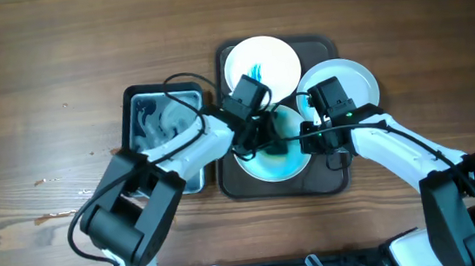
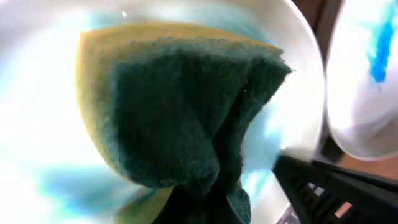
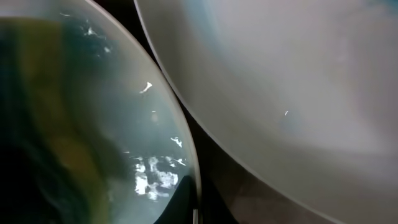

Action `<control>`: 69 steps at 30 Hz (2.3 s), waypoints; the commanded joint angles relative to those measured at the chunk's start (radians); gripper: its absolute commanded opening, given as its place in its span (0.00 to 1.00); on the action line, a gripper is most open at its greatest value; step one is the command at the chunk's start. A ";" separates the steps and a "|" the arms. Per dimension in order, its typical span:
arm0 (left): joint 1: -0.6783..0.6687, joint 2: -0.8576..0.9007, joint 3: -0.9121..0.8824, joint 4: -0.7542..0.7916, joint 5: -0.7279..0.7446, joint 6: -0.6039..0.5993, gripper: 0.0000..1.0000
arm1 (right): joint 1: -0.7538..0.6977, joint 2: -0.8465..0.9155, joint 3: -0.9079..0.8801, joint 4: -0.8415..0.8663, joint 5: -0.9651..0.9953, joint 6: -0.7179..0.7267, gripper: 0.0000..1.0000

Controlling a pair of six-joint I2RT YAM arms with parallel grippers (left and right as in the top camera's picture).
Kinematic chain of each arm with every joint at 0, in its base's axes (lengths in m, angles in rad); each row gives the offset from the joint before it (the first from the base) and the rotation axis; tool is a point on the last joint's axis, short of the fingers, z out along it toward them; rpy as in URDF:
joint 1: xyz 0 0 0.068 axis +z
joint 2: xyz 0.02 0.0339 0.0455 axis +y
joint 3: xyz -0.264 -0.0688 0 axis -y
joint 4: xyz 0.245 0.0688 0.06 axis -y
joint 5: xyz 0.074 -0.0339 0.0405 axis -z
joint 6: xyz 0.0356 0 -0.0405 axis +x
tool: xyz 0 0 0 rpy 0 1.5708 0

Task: Clean dirty plates on tray and stack at the side
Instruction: 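Scrub the front plate with the sponge in the left gripper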

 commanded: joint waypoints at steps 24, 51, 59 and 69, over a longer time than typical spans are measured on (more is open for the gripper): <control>0.125 0.025 0.002 -0.288 -0.191 0.119 0.04 | 0.004 0.017 -0.011 -0.009 0.045 -0.004 0.04; -0.035 0.069 0.002 0.079 0.153 0.013 0.04 | 0.004 0.017 -0.011 -0.017 0.045 -0.034 0.04; 0.045 0.037 0.002 -0.294 -0.155 0.013 0.04 | 0.004 0.017 -0.011 -0.025 0.044 -0.034 0.05; 0.083 -0.195 0.003 -0.270 -0.092 0.022 0.04 | 0.004 0.017 -0.011 -0.025 0.044 -0.034 0.04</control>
